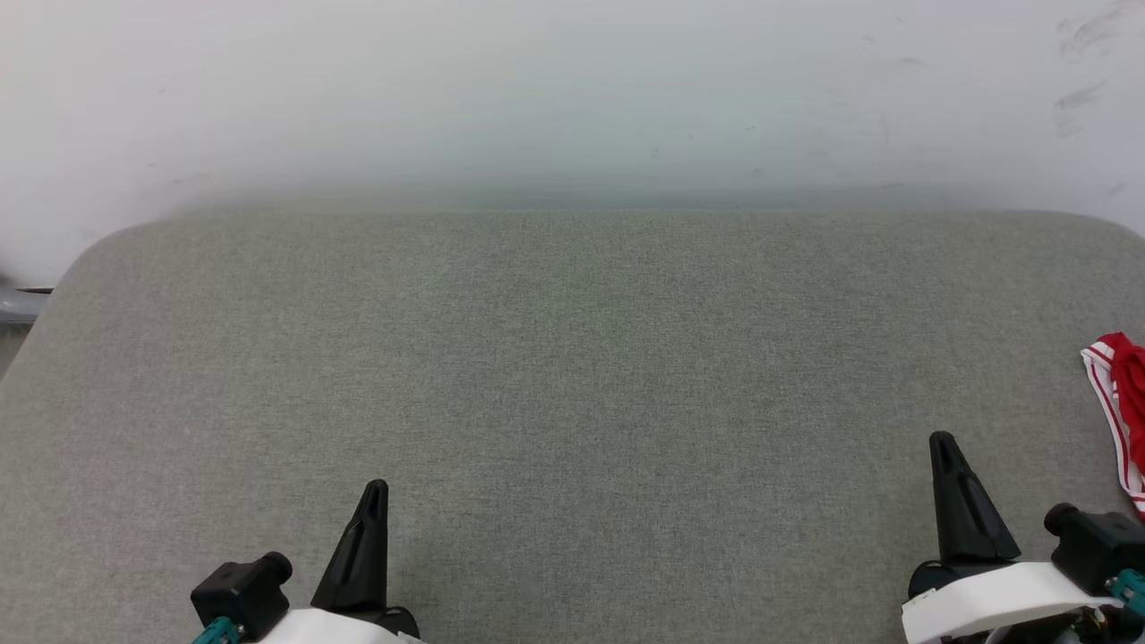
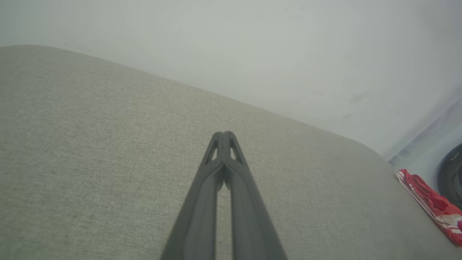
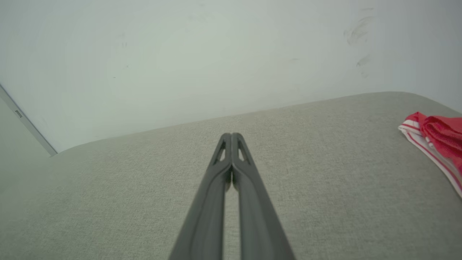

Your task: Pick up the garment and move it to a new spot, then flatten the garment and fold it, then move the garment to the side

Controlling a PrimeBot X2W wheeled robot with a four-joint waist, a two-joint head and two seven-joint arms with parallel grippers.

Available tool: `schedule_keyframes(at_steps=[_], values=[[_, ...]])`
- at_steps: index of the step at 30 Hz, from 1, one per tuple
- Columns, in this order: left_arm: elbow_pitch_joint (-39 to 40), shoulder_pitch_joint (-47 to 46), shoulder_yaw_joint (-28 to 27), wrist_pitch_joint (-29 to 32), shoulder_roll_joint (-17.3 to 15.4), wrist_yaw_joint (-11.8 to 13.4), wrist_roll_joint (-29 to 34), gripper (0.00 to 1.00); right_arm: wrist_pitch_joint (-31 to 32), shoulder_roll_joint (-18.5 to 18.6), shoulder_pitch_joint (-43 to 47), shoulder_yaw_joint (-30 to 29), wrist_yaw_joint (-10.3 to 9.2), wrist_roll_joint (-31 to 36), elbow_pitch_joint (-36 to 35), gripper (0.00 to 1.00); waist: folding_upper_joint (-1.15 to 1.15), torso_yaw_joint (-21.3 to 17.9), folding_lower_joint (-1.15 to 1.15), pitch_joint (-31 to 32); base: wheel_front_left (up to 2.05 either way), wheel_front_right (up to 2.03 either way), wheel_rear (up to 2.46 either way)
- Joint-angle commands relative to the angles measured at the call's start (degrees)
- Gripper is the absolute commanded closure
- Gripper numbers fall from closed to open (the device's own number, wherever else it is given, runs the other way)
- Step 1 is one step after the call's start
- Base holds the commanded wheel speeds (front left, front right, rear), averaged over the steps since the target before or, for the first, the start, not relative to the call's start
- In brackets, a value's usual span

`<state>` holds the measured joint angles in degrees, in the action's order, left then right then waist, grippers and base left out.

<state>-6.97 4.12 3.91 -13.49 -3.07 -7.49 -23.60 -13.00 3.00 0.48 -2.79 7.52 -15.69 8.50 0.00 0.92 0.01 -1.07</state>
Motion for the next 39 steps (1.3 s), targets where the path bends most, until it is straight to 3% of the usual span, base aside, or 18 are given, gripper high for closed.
schedule_keyframes(at_steps=[1,39], values=[[0.46,-1.68,-0.33,0.59,-0.48,0.14,-3.52,1.00,0.82,-0.01,-1.30,-0.28,0.00,-3.66,-0.55,1.00,0.00,-0.02,0.00,0.02,0.00,0.00,0.00],[-2.98,-5.82,-2.98,7.77,-1.62,0.00,-34.32,1.00,9.23,-0.08,-3.95,-1.90,-0.02,-36.30,2.08,1.00,0.00,-0.30,-0.01,0.30,0.00,0.00,0.00]])
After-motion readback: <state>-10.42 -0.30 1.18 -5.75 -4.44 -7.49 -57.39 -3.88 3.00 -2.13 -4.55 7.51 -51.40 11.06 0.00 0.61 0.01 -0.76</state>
